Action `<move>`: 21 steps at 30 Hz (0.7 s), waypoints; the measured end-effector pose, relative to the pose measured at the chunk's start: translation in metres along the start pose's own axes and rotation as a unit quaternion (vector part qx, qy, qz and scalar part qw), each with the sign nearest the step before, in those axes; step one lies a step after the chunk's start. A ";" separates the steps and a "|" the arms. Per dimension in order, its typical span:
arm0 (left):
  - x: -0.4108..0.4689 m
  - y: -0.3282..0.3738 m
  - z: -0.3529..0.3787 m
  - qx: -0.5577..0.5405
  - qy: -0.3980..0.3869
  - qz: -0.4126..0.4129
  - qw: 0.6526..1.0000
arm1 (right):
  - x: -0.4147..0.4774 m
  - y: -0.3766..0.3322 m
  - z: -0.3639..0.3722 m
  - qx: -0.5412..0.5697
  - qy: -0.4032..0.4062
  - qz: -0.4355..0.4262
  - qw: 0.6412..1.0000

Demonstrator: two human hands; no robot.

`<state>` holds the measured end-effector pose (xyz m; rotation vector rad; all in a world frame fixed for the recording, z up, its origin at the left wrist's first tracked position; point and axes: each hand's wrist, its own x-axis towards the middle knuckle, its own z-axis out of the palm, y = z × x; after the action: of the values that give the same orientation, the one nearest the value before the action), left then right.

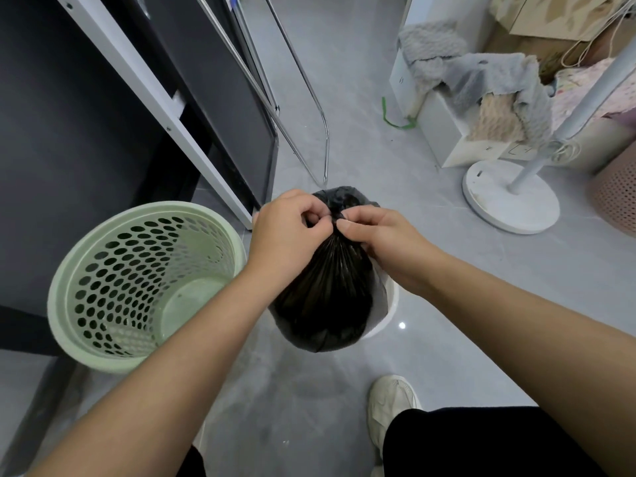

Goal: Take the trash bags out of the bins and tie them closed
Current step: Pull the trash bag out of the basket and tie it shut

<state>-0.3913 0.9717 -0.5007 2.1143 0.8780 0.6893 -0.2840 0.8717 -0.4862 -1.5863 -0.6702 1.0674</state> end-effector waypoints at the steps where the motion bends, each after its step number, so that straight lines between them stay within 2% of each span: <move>1: 0.002 -0.002 -0.002 0.002 -0.016 0.011 1.000 | -0.001 -0.001 -0.002 0.030 -0.031 0.020 0.999; 4: 0.003 -0.006 -0.006 0.006 -0.050 0.024 0.998 | -0.003 0.000 -0.004 0.064 -0.062 0.044 0.995; 10: -0.004 -0.010 0.009 0.007 -0.035 0.056 0.998 | 0.001 0.010 -0.013 0.074 -0.027 0.061 0.995; 14: 0.000 -0.022 0.032 0.020 -0.107 0.069 0.992 | 0.011 0.025 -0.035 0.042 -0.005 0.110 0.993; 17: 0.005 -0.041 0.057 -0.022 -0.101 -0.008 0.995 | 0.022 0.045 -0.054 0.044 0.029 0.133 0.990; 19: 0.008 -0.063 0.075 -0.048 -0.071 -0.093 0.992 | 0.029 0.060 -0.069 0.046 0.051 0.137 0.988; 21: 0.006 -0.095 0.095 -0.021 -0.068 -0.179 0.981 | 0.037 0.076 -0.083 0.028 0.081 0.138 0.987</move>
<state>-0.3567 0.9841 -0.6297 1.8721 1.1181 0.3676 -0.2014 0.8437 -0.5659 -1.7293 -0.3137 1.1307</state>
